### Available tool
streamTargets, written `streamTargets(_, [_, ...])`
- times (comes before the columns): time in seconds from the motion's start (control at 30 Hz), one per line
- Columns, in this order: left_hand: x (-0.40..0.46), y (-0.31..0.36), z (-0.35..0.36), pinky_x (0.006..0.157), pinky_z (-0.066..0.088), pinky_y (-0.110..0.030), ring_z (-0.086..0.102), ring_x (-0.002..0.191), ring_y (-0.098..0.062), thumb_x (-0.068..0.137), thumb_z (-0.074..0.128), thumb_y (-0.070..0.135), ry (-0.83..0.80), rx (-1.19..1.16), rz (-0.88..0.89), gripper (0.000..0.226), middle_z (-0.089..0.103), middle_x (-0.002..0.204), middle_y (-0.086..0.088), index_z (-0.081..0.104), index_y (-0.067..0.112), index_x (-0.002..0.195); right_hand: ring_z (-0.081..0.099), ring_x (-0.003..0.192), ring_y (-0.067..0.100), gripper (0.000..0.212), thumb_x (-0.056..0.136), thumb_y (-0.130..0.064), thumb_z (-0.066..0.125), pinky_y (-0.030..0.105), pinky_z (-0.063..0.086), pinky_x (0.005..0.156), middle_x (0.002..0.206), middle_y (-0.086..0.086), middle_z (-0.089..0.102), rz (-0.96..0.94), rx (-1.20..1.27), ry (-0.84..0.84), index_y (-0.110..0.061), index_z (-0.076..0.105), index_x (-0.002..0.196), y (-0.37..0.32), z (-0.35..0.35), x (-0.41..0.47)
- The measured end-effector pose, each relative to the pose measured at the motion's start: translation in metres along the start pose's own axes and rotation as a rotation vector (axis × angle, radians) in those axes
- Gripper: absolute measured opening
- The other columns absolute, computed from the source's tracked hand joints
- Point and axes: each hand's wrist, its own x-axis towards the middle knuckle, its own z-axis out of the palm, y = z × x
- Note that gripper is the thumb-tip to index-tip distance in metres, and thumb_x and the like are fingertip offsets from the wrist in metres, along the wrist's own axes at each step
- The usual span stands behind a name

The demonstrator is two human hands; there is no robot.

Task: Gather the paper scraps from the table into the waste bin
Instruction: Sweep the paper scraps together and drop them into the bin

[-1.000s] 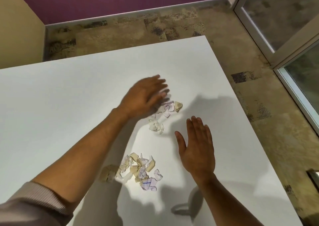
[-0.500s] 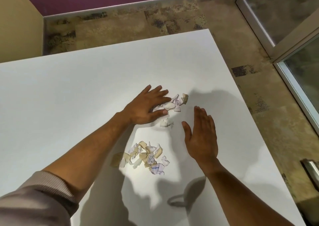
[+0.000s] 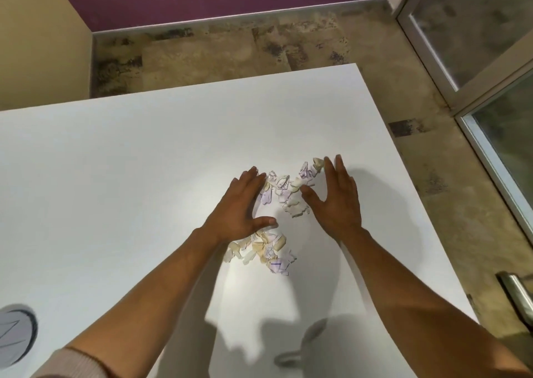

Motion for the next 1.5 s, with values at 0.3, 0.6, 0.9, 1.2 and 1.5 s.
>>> streamTargets(0.3, [0.031,0.017,0.014,0.119,0.003,-0.048,-0.003,0.149,-0.033,0.083,0.044,0.073,-0.090,0.195,0.018,0.103,0.000,0.162,-0.015,0.002,0.011,0.154,-0.013,0.148,0.010,0.099,0.078,-0.089,0.016,0.044,-0.013,0.118,0.163,-0.007,-0.006,-0.168,-0.172,-0.274,-0.029,-0.010,0.152,-0.016,0.014,0.008])
streamTargets(0.6, [0.016,0.017,-0.006,0.117,0.026,-0.044,0.019,0.147,-0.032,0.086,0.060,0.054,-0.134,0.292,0.119,0.083,0.017,0.160,-0.012,0.025,0.018,0.152,0.013,0.148,0.026,0.086,0.081,-0.076,0.042,0.046,0.022,0.115,0.162,-0.001,0.013,-0.209,-0.260,-0.302,-0.038,0.011,0.151,-0.025,-0.007,-0.014])
streamTargets(0.9, [0.021,0.037,0.003,0.082,0.048,-0.038,0.046,0.098,-0.023,0.090,0.061,0.031,-0.043,0.321,0.056,0.043,0.048,0.113,-0.002,0.049,0.025,0.131,0.039,0.118,0.029,0.053,0.094,-0.032,0.060,0.036,0.050,0.082,0.142,0.005,0.039,-0.025,-0.258,-0.236,-0.032,0.036,0.141,-0.065,0.011,-0.023])
streamTargets(1.2, [0.001,0.047,0.013,0.086,0.051,-0.043,0.056,0.103,-0.025,0.095,0.046,0.011,-0.020,0.124,-0.066,0.023,0.061,0.112,-0.009,0.068,0.013,0.104,0.050,0.104,0.025,0.027,0.091,-0.001,0.048,0.029,0.046,0.073,0.111,0.004,0.057,-0.056,-0.163,-0.122,-0.016,0.062,0.108,-0.080,0.016,-0.043])
streamTargets(1.5, [-0.012,0.064,-0.014,0.067,0.051,-0.017,0.067,0.074,-0.006,0.081,0.070,0.005,0.204,-0.364,-0.401,0.011,0.074,0.080,0.003,0.077,0.012,0.084,0.064,0.067,0.022,0.010,0.080,-0.008,0.070,0.035,0.057,0.069,0.071,0.003,0.071,0.327,0.538,-0.056,-0.016,0.075,0.076,-0.084,-0.004,-0.040])
